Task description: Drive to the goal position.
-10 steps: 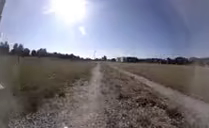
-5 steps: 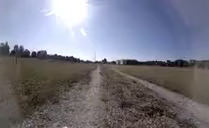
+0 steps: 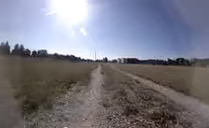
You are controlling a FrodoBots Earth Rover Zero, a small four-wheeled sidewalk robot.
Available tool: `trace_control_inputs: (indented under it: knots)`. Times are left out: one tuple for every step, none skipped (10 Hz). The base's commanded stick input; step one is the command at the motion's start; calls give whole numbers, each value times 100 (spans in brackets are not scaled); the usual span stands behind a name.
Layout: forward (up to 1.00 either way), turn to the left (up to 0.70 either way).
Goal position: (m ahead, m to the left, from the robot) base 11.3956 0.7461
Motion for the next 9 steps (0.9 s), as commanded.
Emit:
trace_control_inputs:
  knots:
    - [50,0]
    - [50,0]
    - [50,0]
    - [50,0]
    - [50,0]
    - [50,0]
    - [50,0]
    - [50,0]
    - [50,0]
